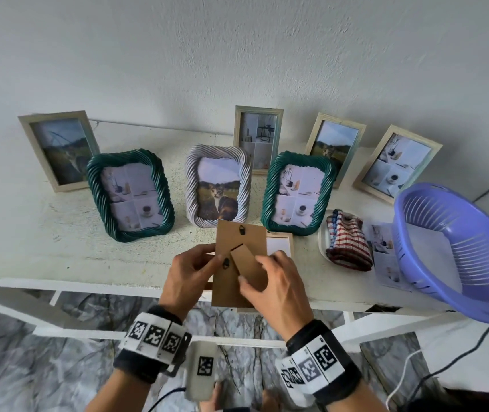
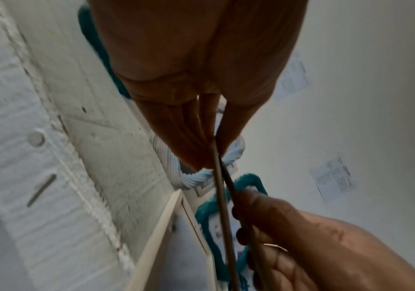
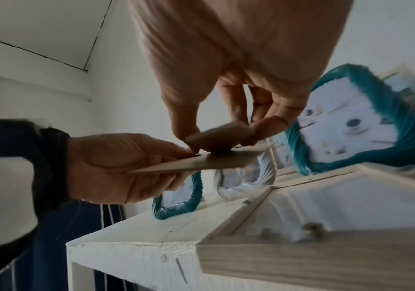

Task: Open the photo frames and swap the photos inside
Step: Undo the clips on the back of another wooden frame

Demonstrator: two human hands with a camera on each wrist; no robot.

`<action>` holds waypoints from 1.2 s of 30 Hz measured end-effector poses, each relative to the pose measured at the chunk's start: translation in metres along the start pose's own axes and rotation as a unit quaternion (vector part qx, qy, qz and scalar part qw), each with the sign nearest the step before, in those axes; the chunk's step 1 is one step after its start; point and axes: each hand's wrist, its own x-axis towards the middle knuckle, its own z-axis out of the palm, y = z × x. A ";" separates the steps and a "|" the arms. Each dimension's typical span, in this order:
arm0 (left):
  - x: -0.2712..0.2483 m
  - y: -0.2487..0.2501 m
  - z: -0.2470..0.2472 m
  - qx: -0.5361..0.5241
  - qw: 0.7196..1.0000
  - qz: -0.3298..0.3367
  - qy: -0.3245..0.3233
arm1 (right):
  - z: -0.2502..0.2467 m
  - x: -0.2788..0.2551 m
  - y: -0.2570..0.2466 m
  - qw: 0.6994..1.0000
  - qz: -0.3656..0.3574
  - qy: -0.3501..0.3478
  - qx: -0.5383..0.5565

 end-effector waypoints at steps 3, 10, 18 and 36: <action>-0.002 -0.002 -0.026 -0.030 0.999 -0.014 0.034 | 0.014 0.008 -0.011 0.998 -0.036 -0.029 0.031; 0.007 -0.021 -0.062 -0.006 0.991 -0.066 0.115 | 0.031 0.033 -0.028 0.980 -0.127 -0.125 -0.091; 0.022 -0.035 -0.070 0.331 0.928 -0.017 0.168 | 0.034 0.039 -0.036 0.950 -0.150 -0.203 -0.182; 0.020 -0.018 0.022 0.349 0.931 0.104 -0.031 | -0.009 0.030 0.052 0.974 0.001 -0.175 -0.142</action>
